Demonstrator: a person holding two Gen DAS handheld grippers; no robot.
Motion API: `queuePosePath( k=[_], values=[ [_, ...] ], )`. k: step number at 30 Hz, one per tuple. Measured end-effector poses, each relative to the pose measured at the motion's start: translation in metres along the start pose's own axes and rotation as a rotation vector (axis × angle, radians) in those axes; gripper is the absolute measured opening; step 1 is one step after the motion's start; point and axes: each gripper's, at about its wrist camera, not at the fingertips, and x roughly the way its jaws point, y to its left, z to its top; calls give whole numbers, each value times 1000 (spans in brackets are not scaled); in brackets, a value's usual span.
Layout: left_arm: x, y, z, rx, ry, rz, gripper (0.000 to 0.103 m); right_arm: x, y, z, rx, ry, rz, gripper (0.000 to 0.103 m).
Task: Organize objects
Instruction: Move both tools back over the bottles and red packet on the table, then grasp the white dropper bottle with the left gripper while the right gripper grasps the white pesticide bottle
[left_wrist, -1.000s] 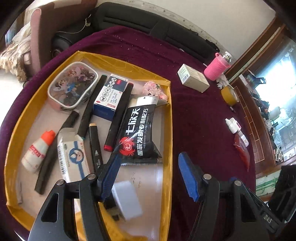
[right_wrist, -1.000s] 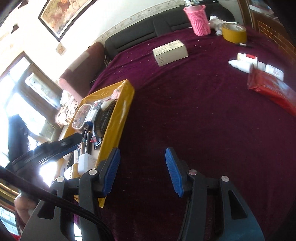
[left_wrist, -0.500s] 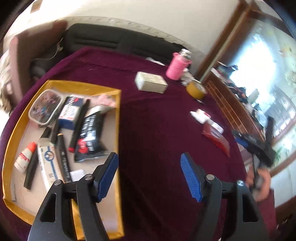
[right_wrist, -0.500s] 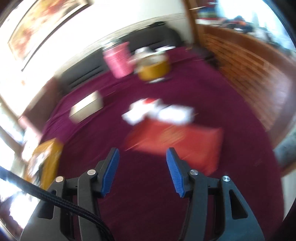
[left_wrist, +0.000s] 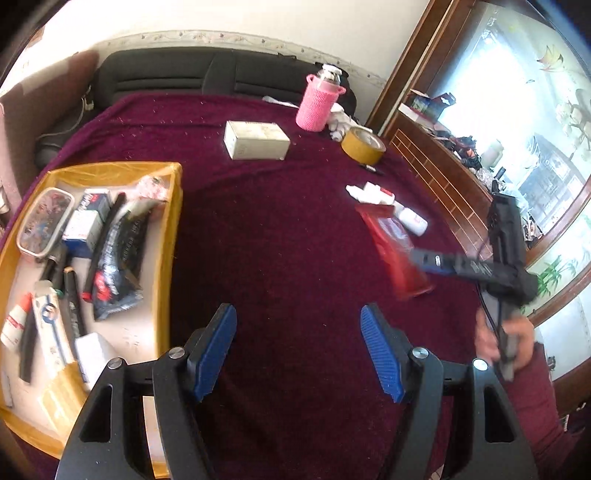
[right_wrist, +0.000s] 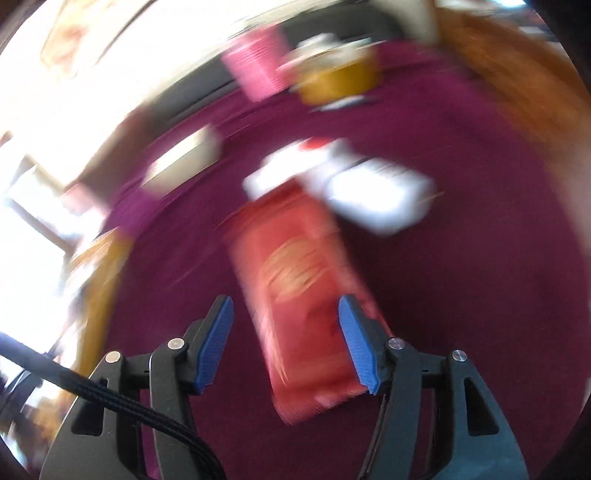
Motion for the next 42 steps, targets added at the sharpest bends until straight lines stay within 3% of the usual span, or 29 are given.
queuePosePath(
  k=[2,3,5,7,11,14,18,22,27,30,33,38,42],
  values=[
    [4,-8,-4,14,12,-8,64,3,22,-14,-69,76,128,58],
    [5,-12,-5,27,14,-9,64,-3,31,-17,-102,65,118,58],
    [6,-19,-8,47,16,-8,64,-22,32,-12,-111,-37,-7,59],
    [6,-22,-10,55,19,-15,64,-37,16,3,-48,-148,-194,59],
    [4,-22,-6,38,19,-27,64,-29,-19,38,-18,-190,-443,59],
    [-1,-21,8,12,3,-43,64,-12,-36,54,-47,-165,-514,59],
    [-1,-32,37,26,-58,-25,64,3,-51,69,-10,-137,-432,57],
    [26,-58,71,58,-75,11,64,12,-65,63,116,-109,-277,32],
    [90,-84,112,34,-20,-14,64,12,-54,46,101,-108,-303,31],
    [143,-100,130,45,20,26,63,6,-55,34,109,-138,-310,31],
    [187,-110,139,30,46,75,63,1,-64,27,136,-157,-257,32],
    [223,-123,137,41,64,115,63,2,-72,29,163,-168,-206,32],
    [244,-133,139,110,41,200,63,4,-71,30,159,-167,-211,32]
  ],
)
